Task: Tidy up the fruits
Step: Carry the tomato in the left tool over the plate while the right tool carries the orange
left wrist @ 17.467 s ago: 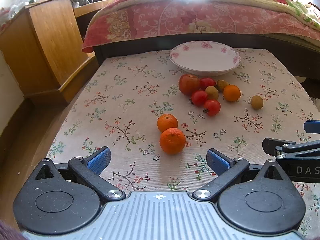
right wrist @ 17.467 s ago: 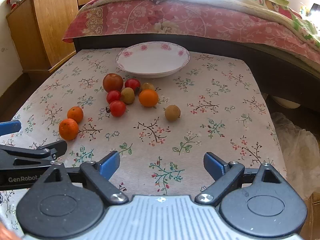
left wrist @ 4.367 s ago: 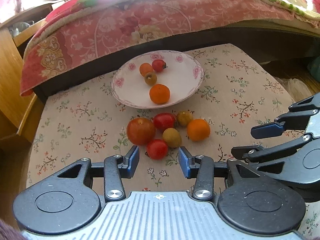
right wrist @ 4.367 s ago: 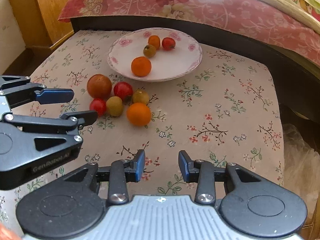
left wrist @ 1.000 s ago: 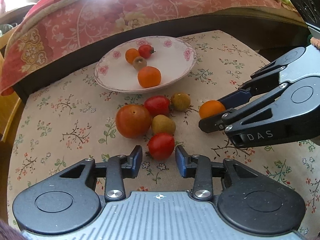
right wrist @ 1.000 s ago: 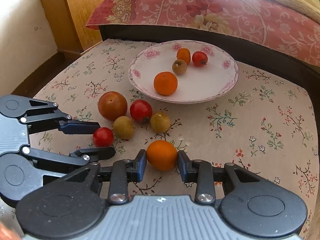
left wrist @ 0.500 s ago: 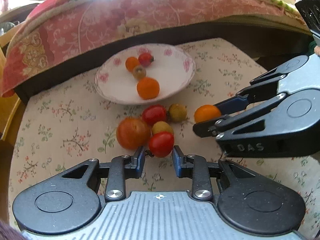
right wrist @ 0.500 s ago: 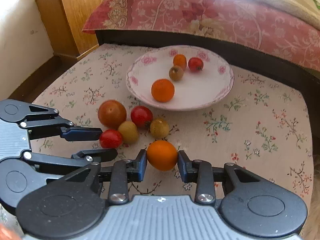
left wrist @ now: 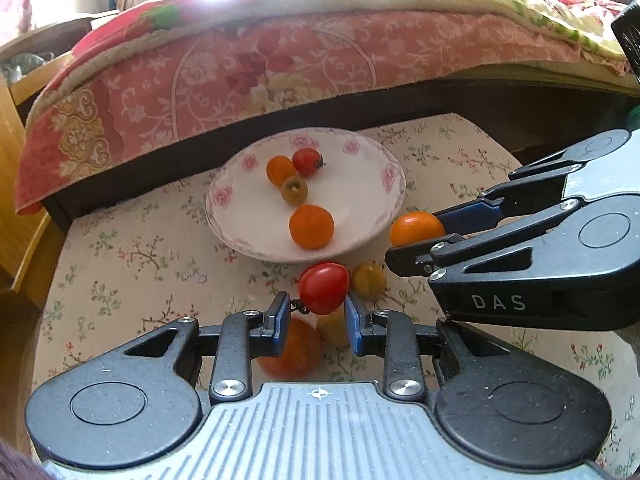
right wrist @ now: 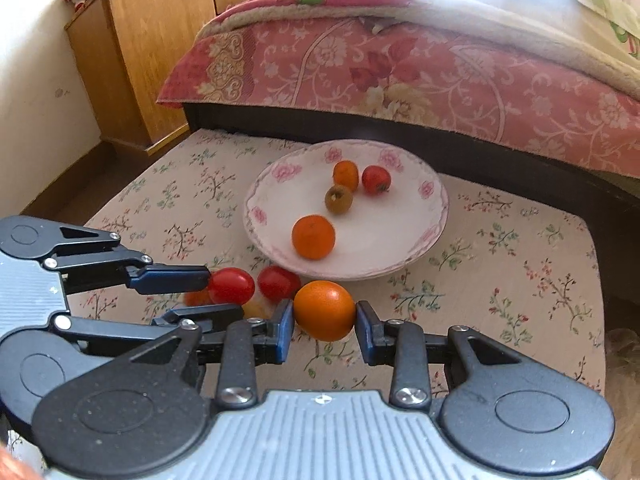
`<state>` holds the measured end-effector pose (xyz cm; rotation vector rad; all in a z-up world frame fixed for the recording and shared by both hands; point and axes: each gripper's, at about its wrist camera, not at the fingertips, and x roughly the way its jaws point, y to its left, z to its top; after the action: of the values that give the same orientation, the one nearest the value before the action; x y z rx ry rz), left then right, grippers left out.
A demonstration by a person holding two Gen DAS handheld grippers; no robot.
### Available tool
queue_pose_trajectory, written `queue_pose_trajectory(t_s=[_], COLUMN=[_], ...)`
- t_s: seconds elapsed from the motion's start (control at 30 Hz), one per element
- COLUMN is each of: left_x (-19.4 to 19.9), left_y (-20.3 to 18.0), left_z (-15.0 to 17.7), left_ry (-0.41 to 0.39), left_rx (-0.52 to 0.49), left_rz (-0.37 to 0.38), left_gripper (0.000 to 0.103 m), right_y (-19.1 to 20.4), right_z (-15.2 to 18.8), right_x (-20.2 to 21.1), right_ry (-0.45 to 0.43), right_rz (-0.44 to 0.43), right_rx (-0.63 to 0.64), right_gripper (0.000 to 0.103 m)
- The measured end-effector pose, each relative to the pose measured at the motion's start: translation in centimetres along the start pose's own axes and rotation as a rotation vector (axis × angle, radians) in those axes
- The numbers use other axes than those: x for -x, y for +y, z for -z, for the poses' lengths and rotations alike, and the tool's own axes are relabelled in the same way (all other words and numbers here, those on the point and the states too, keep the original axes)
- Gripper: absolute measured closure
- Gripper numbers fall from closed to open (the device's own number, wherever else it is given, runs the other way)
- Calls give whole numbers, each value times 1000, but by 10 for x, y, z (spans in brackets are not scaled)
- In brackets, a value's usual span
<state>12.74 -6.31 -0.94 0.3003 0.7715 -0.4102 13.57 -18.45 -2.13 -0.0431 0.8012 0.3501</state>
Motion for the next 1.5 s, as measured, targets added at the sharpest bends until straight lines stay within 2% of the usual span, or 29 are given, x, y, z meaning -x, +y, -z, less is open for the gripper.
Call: queue_pose_trajectory(t_s=[0.4, 0.73, 1.03, 1.5], left_x=[-6, -28, -42, -43], left_y=[10, 17, 23, 27], left_z=[-20, -32, -35, -36], left_ry=[-29, -28, -15, -11], left_rx=[43, 46, 57, 77], left_rz=[-12, -26, -40, -53], left_gripper=[66, 66, 66, 63], right_y=[-11, -22, -27, -32], right_z=[-13, -25, -33, -36], right_x=[-2, -15, -37, -43], right_ry=[-36, -53, -43, -40], right_rz=[34, 57, 61, 61], right_rx=[-29, -38, -28, -44], right_gripper=[66, 66, 66, 65])
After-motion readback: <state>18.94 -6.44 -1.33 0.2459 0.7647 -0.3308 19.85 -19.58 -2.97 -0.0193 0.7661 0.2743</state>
